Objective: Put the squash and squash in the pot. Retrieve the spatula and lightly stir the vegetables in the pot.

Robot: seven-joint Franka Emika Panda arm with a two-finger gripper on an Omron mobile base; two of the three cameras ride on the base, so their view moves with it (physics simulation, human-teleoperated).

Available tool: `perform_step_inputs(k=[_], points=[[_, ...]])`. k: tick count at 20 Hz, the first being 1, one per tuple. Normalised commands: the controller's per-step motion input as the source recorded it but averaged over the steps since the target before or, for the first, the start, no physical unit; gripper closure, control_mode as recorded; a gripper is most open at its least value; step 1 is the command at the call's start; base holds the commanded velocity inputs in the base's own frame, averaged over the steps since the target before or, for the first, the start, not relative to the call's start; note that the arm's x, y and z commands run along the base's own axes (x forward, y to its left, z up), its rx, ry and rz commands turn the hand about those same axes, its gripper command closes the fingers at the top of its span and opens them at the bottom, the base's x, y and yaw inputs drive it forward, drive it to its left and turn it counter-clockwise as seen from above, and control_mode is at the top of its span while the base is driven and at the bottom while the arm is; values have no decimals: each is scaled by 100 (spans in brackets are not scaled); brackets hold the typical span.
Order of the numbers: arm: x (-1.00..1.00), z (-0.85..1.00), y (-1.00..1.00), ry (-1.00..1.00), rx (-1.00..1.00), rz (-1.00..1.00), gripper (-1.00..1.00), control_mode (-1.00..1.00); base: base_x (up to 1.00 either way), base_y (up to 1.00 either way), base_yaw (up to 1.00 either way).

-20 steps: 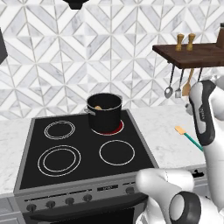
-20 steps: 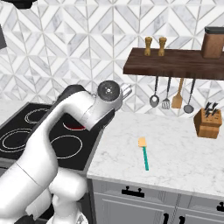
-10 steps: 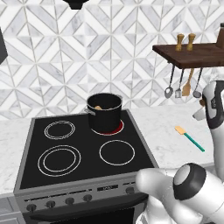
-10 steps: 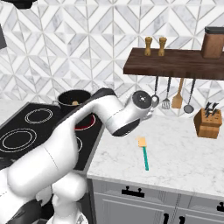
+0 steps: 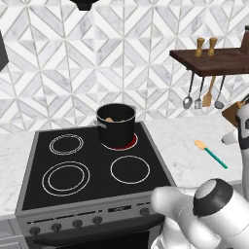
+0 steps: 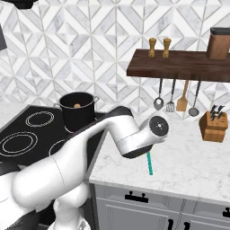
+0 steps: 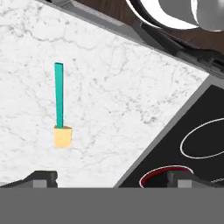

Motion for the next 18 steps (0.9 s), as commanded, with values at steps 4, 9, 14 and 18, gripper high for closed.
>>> perform_step_inputs(k=[4, 9, 14, 18], points=[[-27, -78, -12, 0, -5, -10, -100, -100, 0, 0, 0], [-3, -48, -37, 0, 0, -5, -100, -100, 0, 0, 0], [7, -33, -46, 2, -2, -7, -100, -100, 0, 0, 0], [4, -28, -16, 16, -3, -7, -100, -100, 0, 0, 0]])
